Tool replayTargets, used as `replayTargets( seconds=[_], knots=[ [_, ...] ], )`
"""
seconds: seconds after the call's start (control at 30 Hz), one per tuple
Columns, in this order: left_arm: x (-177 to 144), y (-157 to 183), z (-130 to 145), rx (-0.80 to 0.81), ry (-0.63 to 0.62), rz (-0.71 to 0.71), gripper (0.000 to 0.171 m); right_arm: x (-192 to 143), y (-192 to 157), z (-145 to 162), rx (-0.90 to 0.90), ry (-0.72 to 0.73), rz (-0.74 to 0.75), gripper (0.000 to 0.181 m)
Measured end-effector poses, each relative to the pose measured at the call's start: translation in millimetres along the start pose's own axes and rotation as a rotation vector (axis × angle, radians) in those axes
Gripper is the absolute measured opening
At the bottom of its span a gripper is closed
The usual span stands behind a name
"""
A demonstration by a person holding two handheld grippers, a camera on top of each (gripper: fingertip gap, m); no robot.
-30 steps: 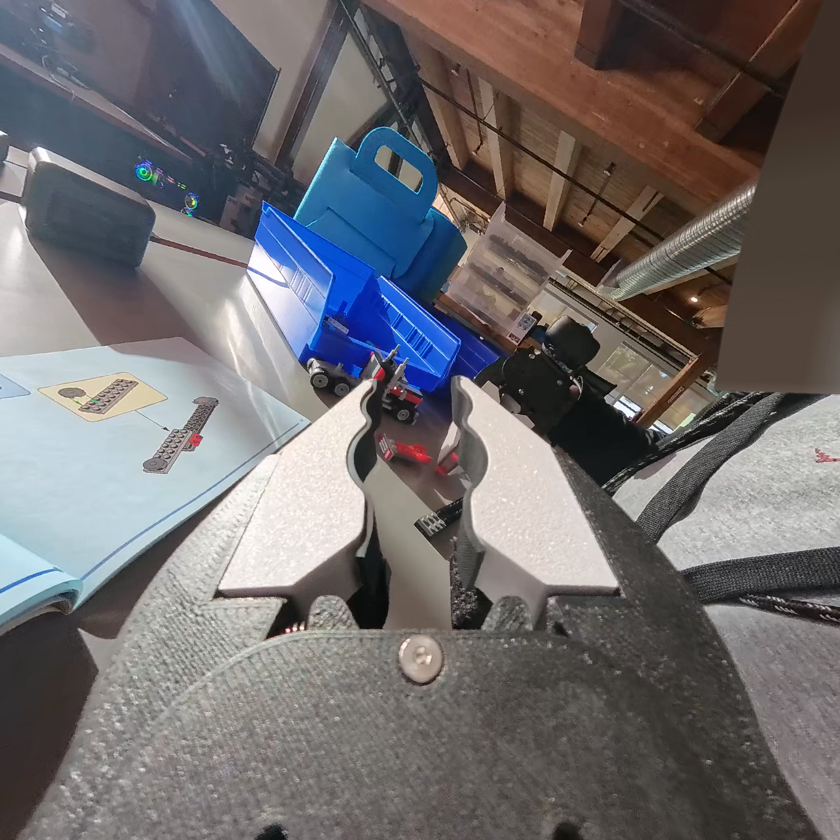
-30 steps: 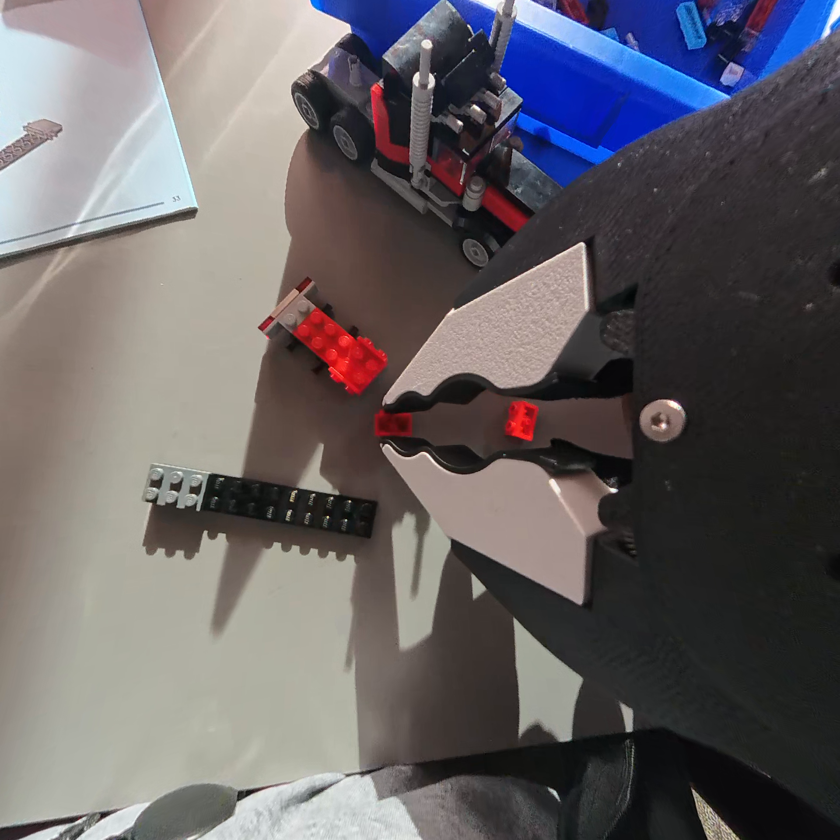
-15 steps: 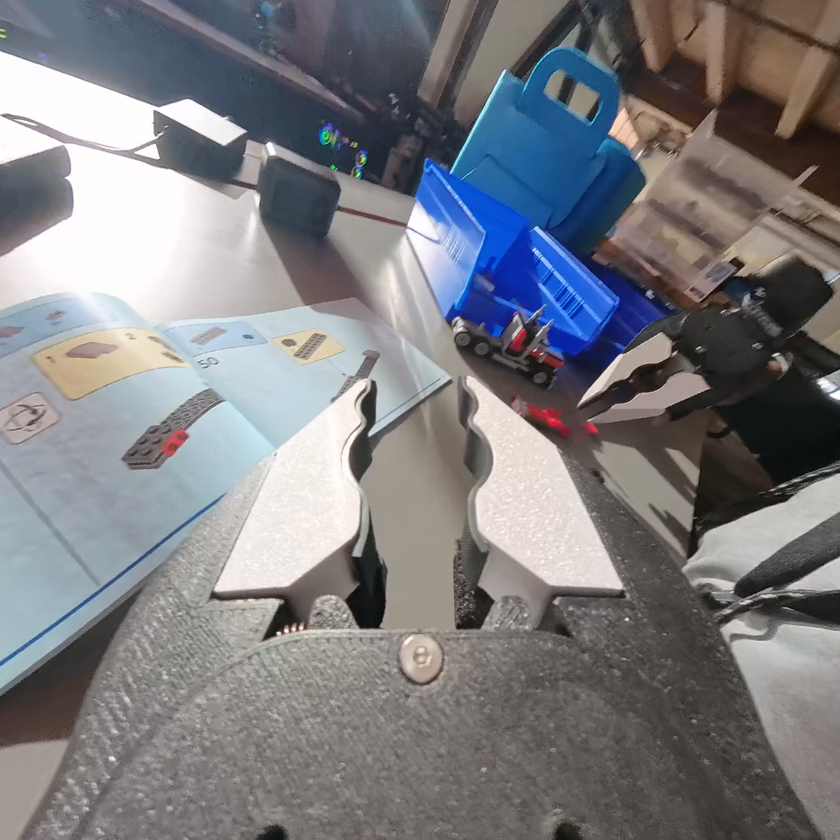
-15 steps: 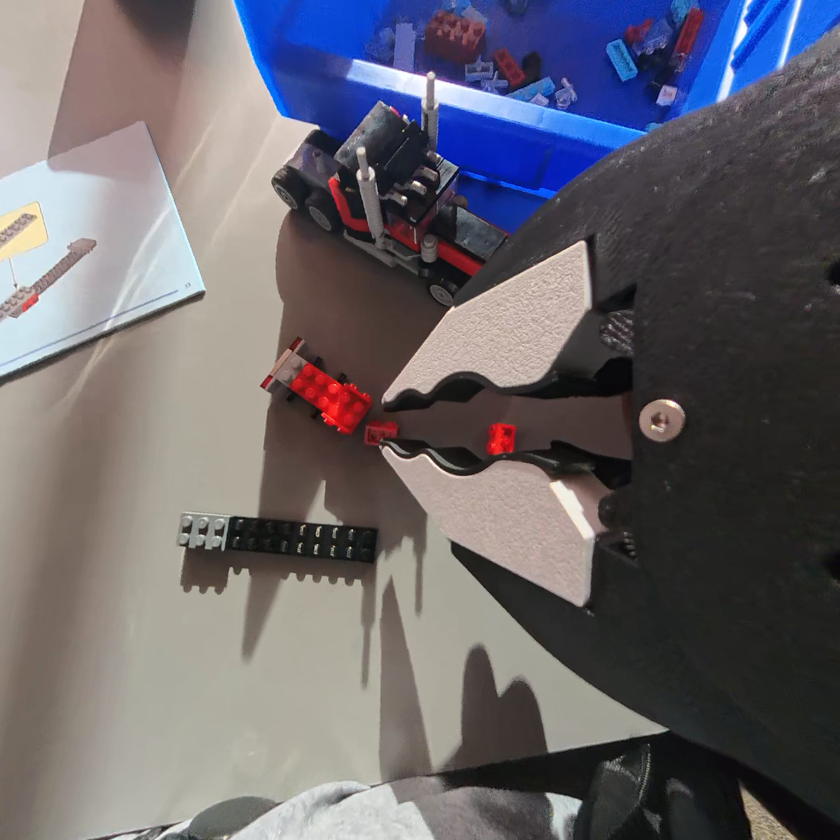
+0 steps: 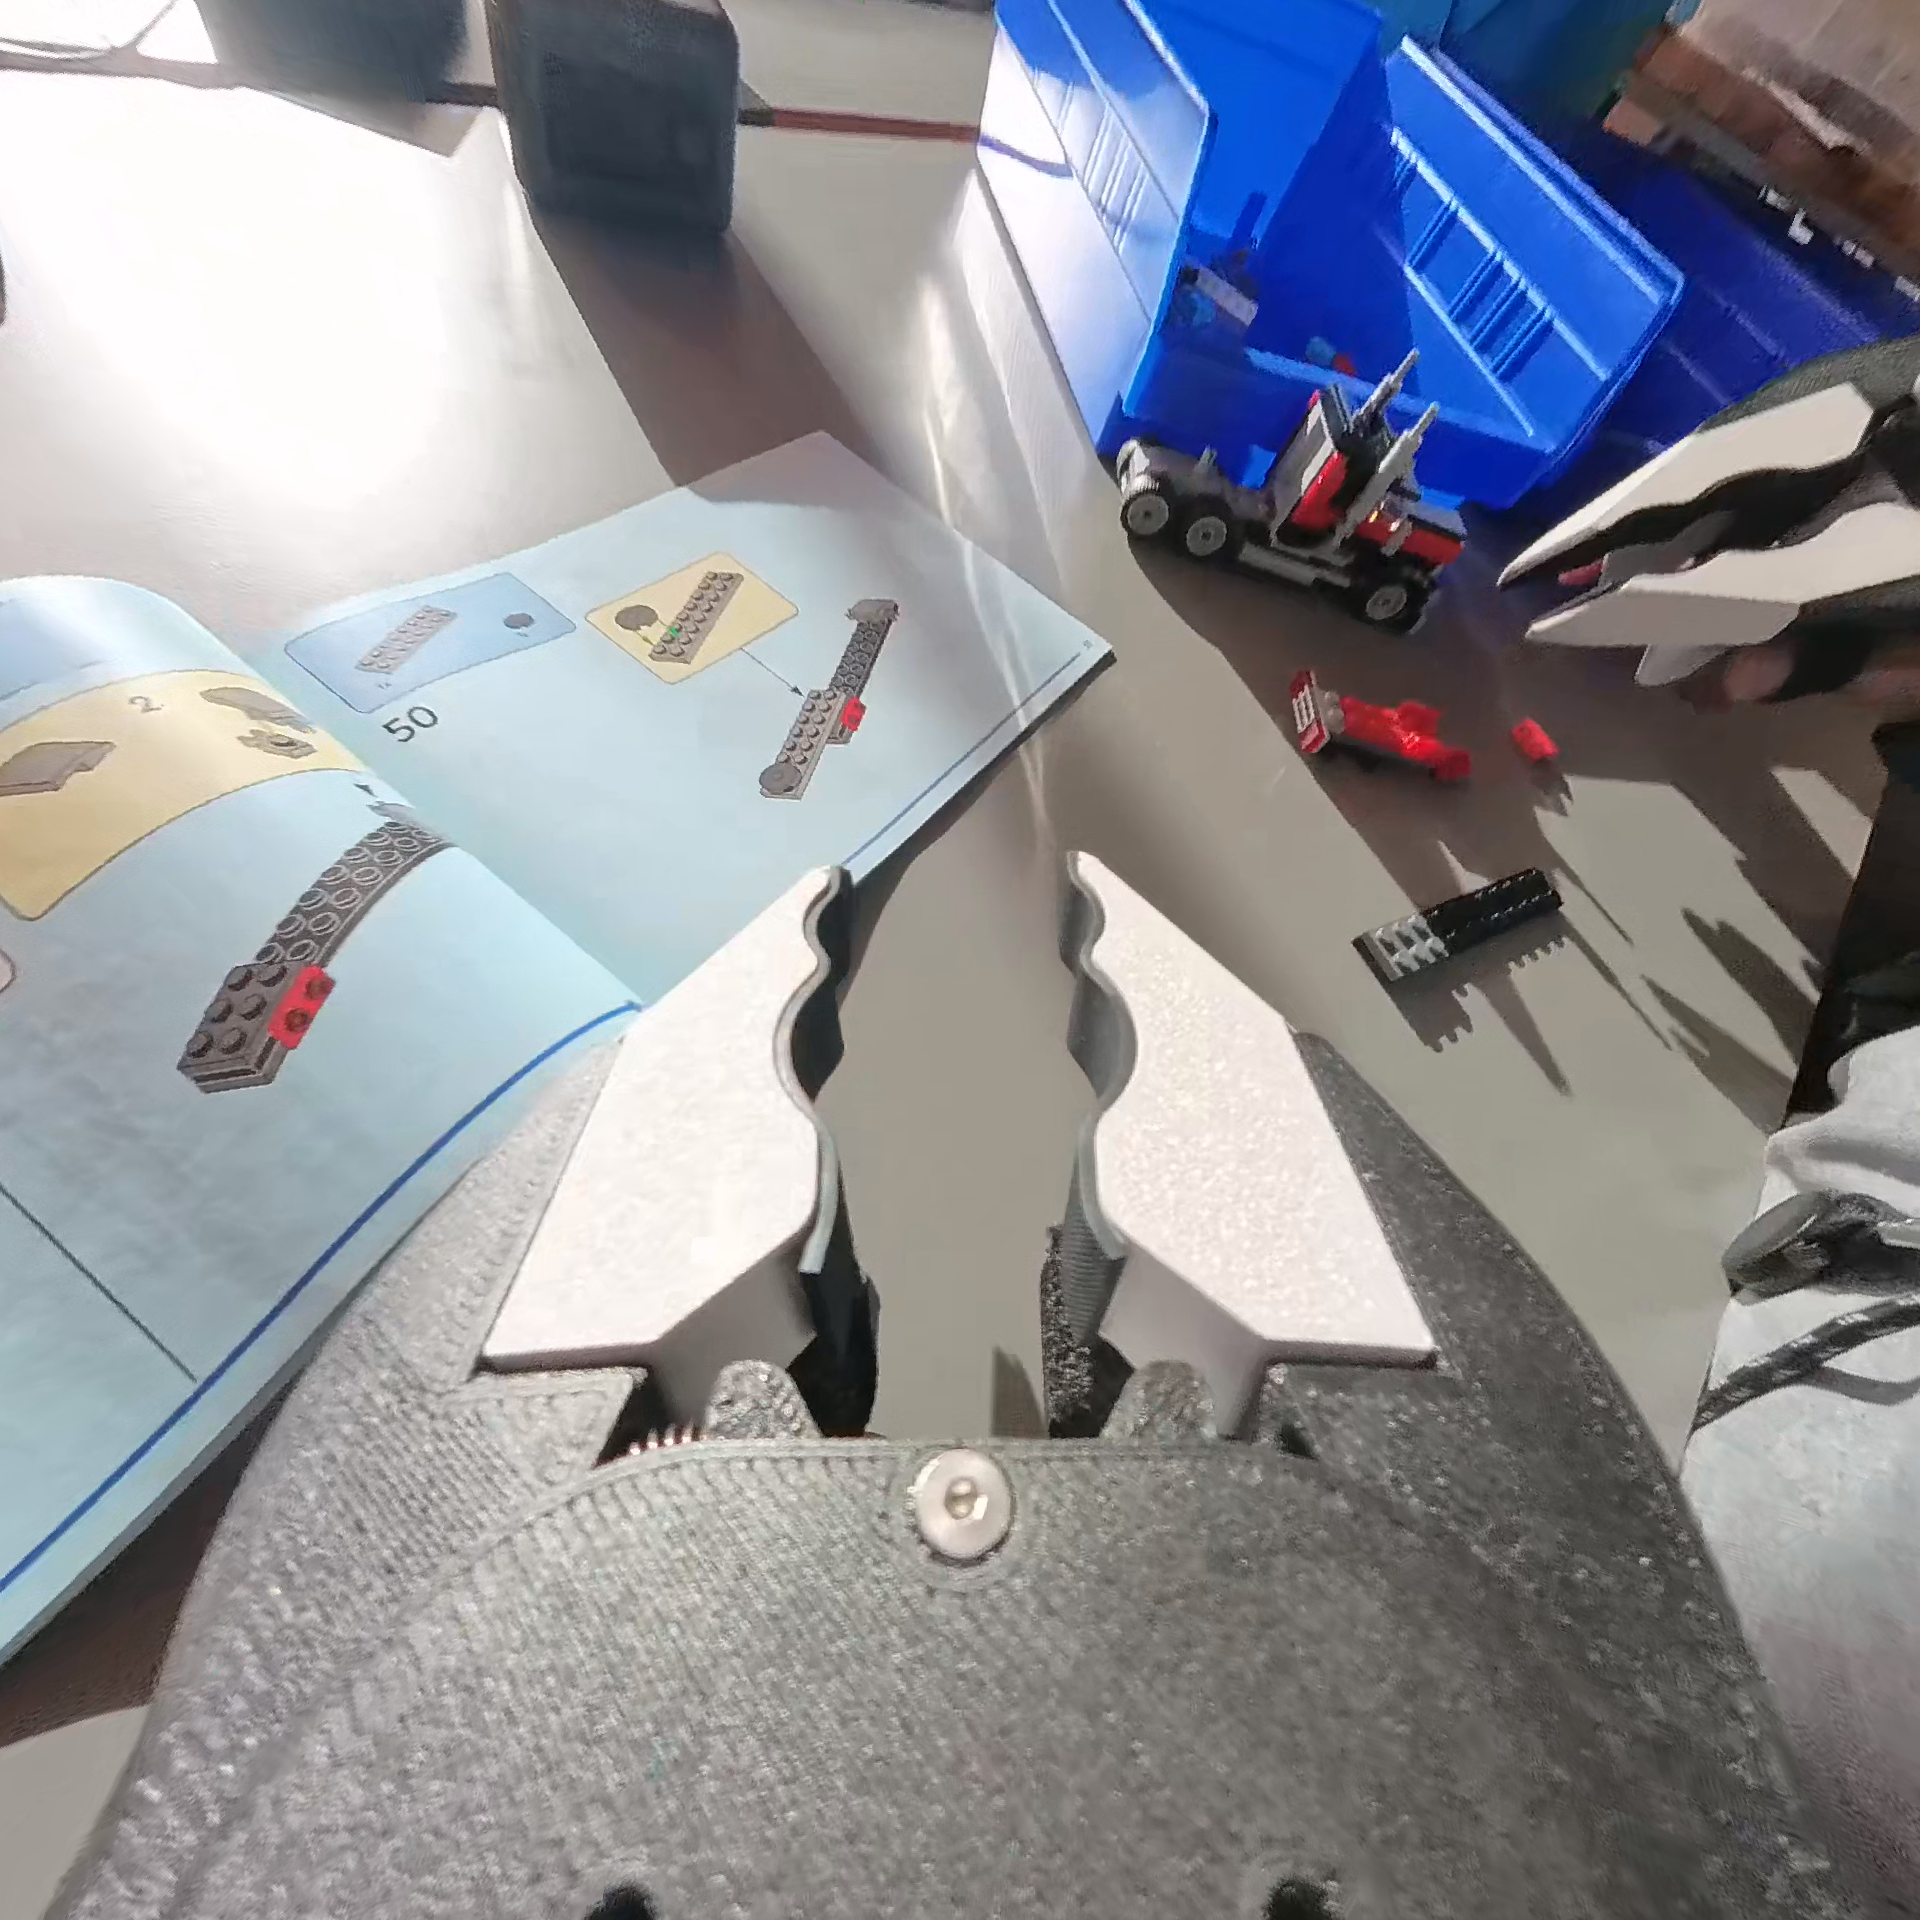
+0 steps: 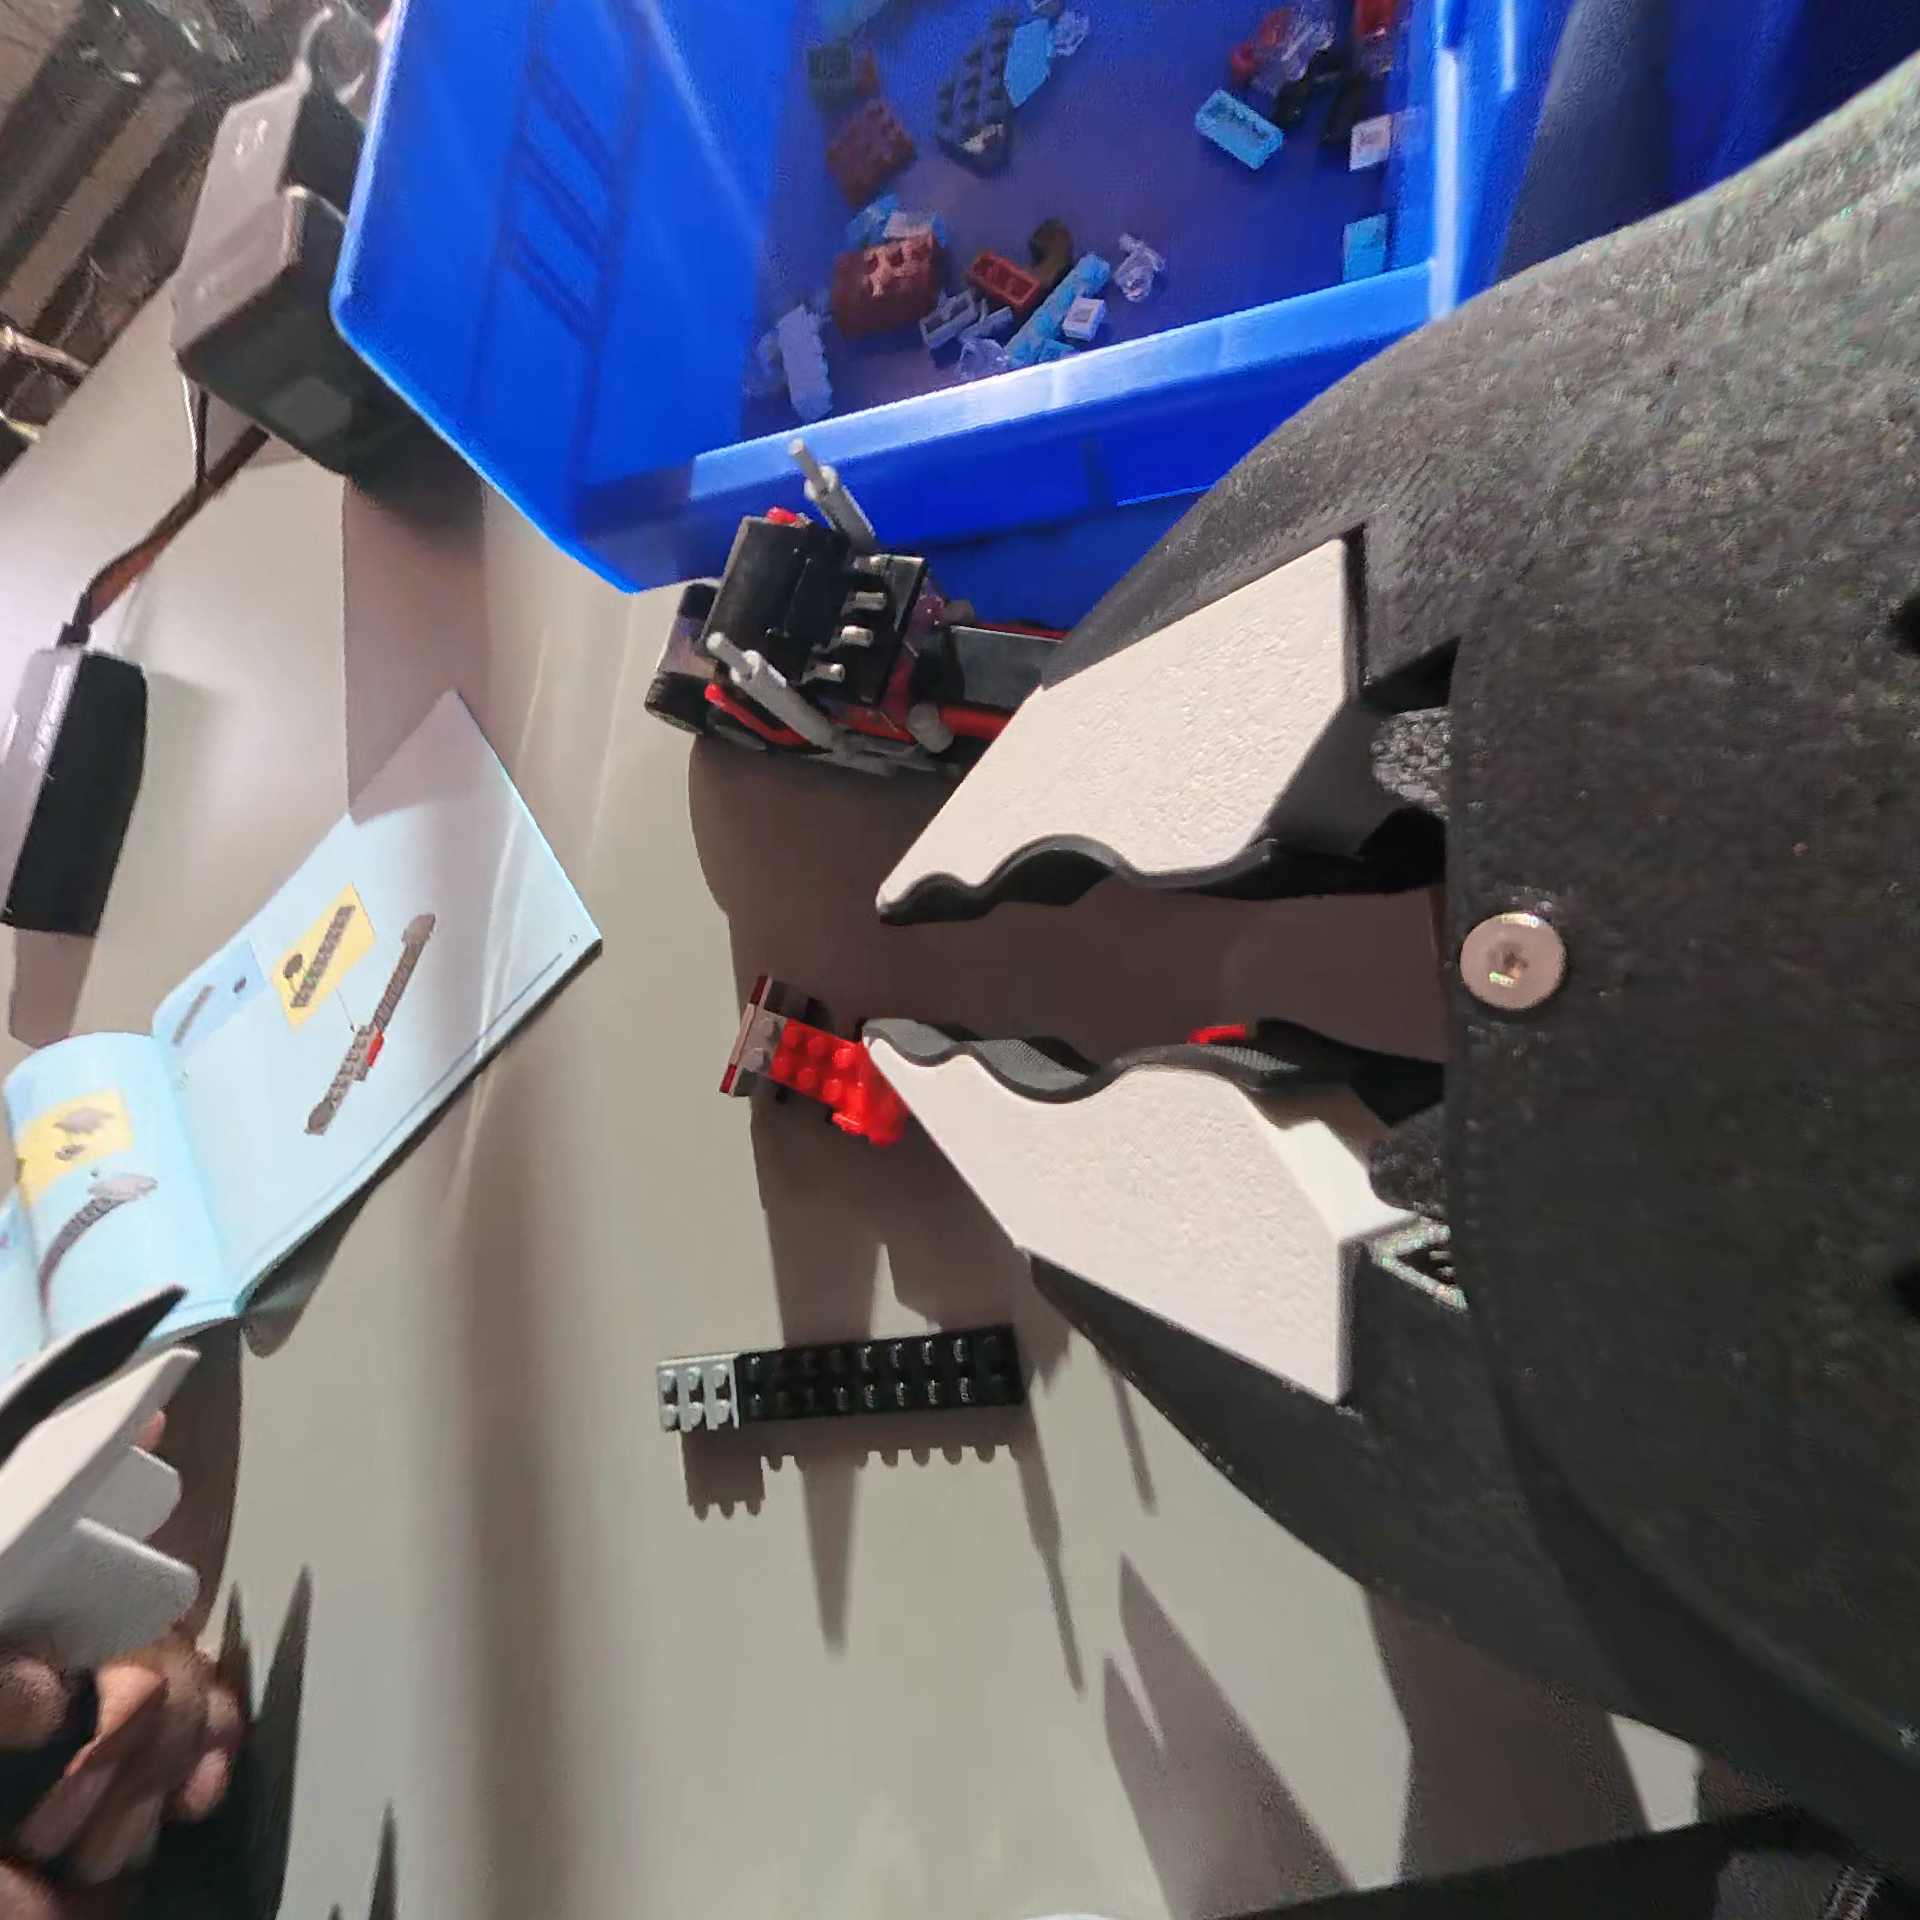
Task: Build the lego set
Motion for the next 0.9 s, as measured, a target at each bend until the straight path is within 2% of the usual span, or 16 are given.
replayTargets(
  seconds=[0.17,0.3,0.57,0.73,0.9],
  knots=[
    [17.6,10.1,0.4,0.119,-0.088,-0.045,0.042,-13.5,5.7,12.5,0.058,0.049,0.047,0.021],
    [36.6,23.7,-4.0,0.192,-0.098,-0.047,0.041,-22.8,11.2,22.5,0.105,0.096,0.062,0.022],
    [71.7,48.6,-15.0,0.183,-0.115,0.002,0.040,-34.0,26.0,37.7,0.233,0.190,0.091,0.021],
    [86.5,60.2,-23.5,0.139,-0.106,0.047,0.037,-34.4,35.4,41.1,0.318,0.196,0.085,0.021],
    [106.4,69.3,-20.8,0.169,-0.147,0.025,0.037,-34.2,42.9,43.5,0.369,0.211,0.058,0.021]
  ],
)
Point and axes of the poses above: each gripper's, where its closed fingertips meet, x out along the fingers, z out of its underside, y = z × x across the jaws, the point moved 9 cm from there along -x, back along the fingers, and after that the axes turned 6 degrees about -x, right-handed, at the moved point
